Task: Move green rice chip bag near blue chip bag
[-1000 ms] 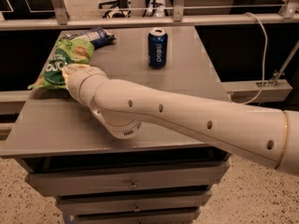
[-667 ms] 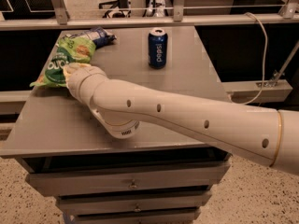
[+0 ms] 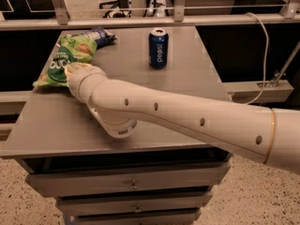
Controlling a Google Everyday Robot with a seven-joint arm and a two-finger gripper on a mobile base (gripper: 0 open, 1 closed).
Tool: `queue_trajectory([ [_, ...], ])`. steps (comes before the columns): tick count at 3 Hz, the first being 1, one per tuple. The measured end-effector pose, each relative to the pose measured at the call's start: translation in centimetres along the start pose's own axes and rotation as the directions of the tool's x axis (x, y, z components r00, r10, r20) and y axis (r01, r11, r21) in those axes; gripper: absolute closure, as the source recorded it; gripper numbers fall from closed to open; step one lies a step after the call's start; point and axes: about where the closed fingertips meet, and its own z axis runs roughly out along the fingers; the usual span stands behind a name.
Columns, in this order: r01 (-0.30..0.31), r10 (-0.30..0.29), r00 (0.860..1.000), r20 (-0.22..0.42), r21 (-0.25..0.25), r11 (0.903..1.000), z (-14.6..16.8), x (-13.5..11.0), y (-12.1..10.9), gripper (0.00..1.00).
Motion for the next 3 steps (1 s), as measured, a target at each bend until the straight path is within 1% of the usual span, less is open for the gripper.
queue_trajectory([
  [1, -0.021, 0.021, 1.000, -0.001, -0.004, 0.9998, 0.32, 0.29, -0.12, 0.85],
  [2, -0.034, 0.034, 0.999, -0.013, -0.005, 0.9994, -0.02, 0.74, -0.22, 0.61],
  [3, -0.032, 0.032, 0.999, -0.027, -0.003, 0.9995, -0.43, 1.05, -0.21, 0.38],
])
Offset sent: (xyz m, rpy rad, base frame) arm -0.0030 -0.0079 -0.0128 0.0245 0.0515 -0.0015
